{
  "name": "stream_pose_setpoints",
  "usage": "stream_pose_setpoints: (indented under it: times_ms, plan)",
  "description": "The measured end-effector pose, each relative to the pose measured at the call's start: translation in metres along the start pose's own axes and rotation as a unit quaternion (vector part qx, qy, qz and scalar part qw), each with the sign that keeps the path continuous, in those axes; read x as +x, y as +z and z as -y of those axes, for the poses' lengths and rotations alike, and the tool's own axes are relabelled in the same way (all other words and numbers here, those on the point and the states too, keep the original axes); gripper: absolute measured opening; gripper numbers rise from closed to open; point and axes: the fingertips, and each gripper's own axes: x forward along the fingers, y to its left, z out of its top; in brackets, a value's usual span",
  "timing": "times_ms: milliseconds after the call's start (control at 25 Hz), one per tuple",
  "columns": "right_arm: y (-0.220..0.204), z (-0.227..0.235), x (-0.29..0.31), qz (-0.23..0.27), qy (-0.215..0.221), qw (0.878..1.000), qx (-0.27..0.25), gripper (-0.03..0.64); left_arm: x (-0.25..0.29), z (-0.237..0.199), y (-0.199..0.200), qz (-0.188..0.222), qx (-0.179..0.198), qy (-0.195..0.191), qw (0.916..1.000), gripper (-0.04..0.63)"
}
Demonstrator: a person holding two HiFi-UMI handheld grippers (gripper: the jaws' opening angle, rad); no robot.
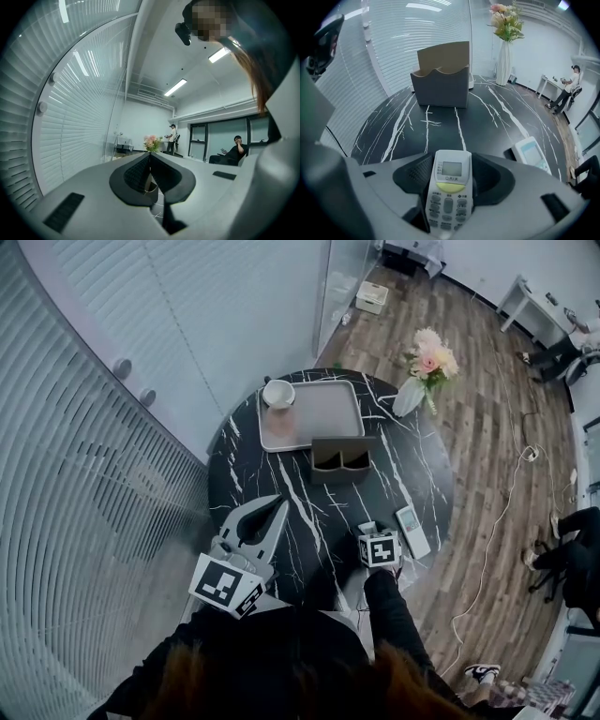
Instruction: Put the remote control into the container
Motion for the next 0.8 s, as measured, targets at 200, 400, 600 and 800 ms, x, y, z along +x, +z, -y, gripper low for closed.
stream_pose_setpoints:
  times_ms: [200, 400, 600, 800]
  plan:
    - [0.013, -0.001, -0.008, 0.030, 0.014, 0.999, 0.008, 0.258, 0.003, 0.001, -0.001, -0.001, 0.001, -0.007, 1.0000, 0.009]
    - [0.062, -0.004, -0.034, 0.105, 0.030, 0.994, 0.012, 0.258, 0.002, -0.001, 0.000, -0.001, 0.001, -0.004, 1.0000, 0.009]
    - [0.110, -0.013, -0.053, 0.163, 0.047, 0.985, 0.005, 0.258, 0.000, -0.003, 0.000, 0.000, 0.000, -0.003, 1.0000, 0.009]
    - [0.163, -0.021, -0.077, 0.254, 0.063, 0.965, -0.001, 0.258, -0.002, -0.007, 0.000, -0.002, 0.000, -0.001, 1.0000, 0.009]
